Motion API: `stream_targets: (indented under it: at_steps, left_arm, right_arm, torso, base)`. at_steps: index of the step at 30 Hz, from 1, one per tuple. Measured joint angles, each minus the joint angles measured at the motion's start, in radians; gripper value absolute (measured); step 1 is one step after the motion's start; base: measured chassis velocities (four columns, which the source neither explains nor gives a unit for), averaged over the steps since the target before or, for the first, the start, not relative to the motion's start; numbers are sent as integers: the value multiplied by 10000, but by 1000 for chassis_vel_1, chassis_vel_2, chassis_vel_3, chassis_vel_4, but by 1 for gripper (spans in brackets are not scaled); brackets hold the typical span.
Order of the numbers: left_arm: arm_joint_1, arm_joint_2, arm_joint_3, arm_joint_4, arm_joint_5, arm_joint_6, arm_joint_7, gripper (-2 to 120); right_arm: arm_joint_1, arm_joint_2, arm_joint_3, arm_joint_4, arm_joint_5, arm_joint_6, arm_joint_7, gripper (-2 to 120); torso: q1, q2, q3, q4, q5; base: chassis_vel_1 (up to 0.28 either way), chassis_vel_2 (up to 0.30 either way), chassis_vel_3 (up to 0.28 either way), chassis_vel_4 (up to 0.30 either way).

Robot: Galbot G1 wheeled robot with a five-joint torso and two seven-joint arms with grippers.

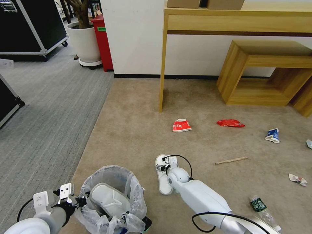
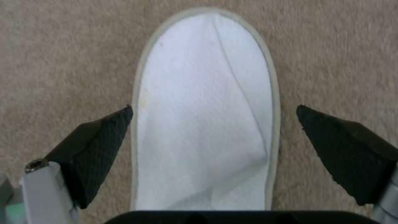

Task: Pick up the trash bin and place the garbage on the floor into it.

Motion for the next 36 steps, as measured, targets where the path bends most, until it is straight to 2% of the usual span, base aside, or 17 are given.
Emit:
stream_targets:
  at_steps: [30,32,36]
  left_arm:
    - [449,27,-157,-216,274,-10,62,0]
    - [457,31,-157,-214,288,-10,69,0]
    - [449,67,-159,-208,290,-10,84,0]
  right_arm:
    - [-334,438,250,-593,-212,430,-879,100]
    - [-326,465,246,-635,-210,487,-993,96]
    - [-270,480,230,-674,-163,568,-1134,80]
  torso:
    - [0,0,0,-1,-1]
    - [0,0,0,0,0]
    - [0,0,0,-1,-1]
  base:
    - [0,0,0,0]
    - [0,0,0,0]
    - [0,0,0,0]
